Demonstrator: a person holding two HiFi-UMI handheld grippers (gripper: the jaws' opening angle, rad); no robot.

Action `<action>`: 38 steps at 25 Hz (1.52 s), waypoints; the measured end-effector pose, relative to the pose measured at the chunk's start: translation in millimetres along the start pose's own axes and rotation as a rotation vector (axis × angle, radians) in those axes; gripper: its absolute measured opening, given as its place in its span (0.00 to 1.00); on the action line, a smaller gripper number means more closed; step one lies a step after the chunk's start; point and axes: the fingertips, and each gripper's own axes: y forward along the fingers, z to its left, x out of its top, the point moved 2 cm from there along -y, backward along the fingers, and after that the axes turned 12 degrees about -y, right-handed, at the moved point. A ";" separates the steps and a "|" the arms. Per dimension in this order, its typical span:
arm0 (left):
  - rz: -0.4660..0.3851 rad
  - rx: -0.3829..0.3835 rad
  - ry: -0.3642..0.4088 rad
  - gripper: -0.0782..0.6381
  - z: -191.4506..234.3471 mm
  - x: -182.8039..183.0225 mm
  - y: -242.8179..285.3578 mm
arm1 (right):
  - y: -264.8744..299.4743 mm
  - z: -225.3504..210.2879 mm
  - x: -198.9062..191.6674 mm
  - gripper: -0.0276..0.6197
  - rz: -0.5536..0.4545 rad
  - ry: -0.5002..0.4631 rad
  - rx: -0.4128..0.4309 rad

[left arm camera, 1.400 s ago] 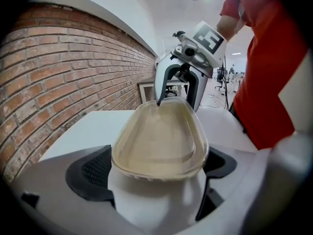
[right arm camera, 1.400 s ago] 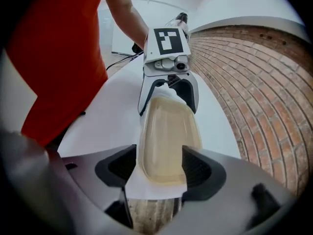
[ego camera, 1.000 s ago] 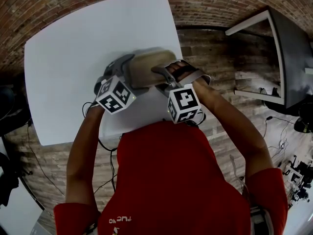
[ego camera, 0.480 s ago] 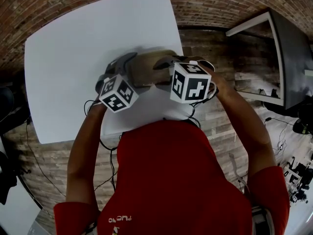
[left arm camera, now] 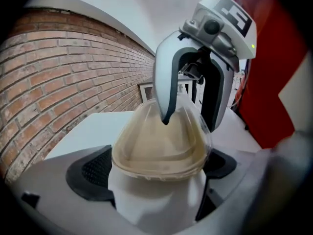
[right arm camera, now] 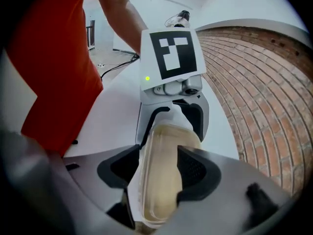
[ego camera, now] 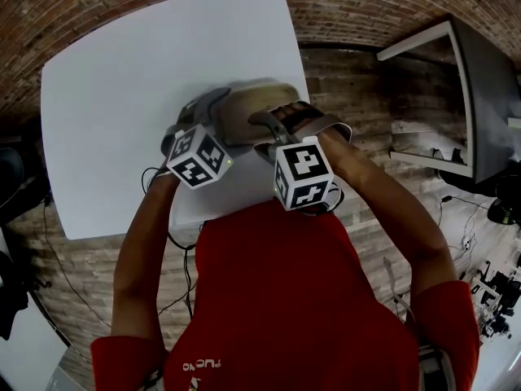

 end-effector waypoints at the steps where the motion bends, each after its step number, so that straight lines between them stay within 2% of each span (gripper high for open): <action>1: 0.000 0.000 0.001 0.91 -0.1 -0.1 0.2 | 3.1 0.3 1.7 0.41 0.007 -0.005 -0.002; 5: 0.003 0.006 0.009 0.91 -0.4 0.2 1.3 | 11.8 0.2 6.8 0.40 0.020 -0.028 -0.001; 7: 0.003 0.010 0.011 0.91 -0.2 0.0 1.3 | 10.7 -0.7 10.2 0.36 0.002 -0.016 0.018; 16: 0.006 0.030 0.013 0.91 1.0 -1.1 3.4 | -8.1 -19.7 13.1 0.29 -0.144 0.186 0.147; 20: 0.000 0.034 0.007 0.91 -0.9 -0.9 2.6 | -19.1 -30.0 13.0 0.27 -0.183 0.222 0.184; 33: -0.006 0.068 -0.039 0.91 5.9 -3.4 0.2 | -38.6 -64.9 15.9 0.16 -0.286 0.314 0.101; 38: -0.004 0.072 -0.052 0.91 5.6 -2.6 1.0 | -41.8 -70.5 13.5 0.15 -0.325 0.351 0.096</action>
